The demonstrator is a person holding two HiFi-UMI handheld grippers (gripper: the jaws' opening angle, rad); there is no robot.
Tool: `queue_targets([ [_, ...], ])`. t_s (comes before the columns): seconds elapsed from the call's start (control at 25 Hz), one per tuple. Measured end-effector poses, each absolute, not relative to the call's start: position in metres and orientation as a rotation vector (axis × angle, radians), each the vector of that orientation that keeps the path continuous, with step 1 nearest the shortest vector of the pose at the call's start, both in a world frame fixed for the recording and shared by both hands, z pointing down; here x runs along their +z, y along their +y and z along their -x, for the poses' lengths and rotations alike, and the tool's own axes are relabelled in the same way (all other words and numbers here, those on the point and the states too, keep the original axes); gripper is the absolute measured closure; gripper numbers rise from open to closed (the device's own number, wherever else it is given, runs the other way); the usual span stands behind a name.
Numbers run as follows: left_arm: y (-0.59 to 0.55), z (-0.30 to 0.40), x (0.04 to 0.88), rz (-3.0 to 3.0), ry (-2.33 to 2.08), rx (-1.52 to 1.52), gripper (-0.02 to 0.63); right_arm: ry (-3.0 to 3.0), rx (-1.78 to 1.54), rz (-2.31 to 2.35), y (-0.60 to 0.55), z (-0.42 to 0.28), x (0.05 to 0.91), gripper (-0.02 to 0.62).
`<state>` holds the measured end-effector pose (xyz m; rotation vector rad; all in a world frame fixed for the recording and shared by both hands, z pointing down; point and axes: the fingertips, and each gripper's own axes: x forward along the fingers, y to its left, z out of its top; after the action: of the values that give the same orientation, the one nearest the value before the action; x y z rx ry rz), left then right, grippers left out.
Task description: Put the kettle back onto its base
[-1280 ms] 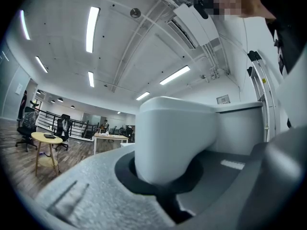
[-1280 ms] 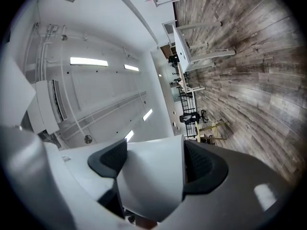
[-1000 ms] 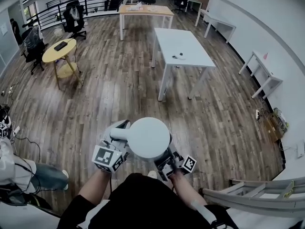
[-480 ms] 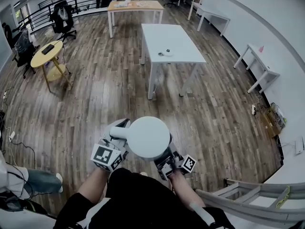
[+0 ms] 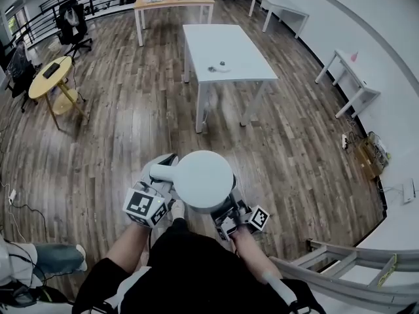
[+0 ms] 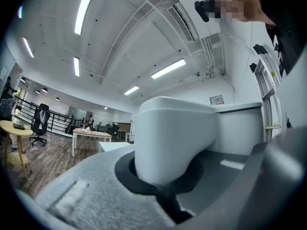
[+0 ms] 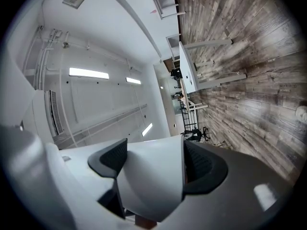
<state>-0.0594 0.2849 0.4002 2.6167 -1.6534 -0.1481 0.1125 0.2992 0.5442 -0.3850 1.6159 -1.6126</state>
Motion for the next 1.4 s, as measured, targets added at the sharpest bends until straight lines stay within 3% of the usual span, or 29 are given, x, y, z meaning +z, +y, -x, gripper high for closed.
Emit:
queue_targets([
  [0.84,0.09,0.142,0.383,-2.725,-1.489,-0.198,0.604,1.643,-1.508,0.455,0.118,-0.026,0.521,0.232],
  [1.4,0.0,0.135,0.396,-2.699,-1.519,-0.169,0.604,1.631,-1.545,0.446,0.026,-0.032,0.536,0.232],
])
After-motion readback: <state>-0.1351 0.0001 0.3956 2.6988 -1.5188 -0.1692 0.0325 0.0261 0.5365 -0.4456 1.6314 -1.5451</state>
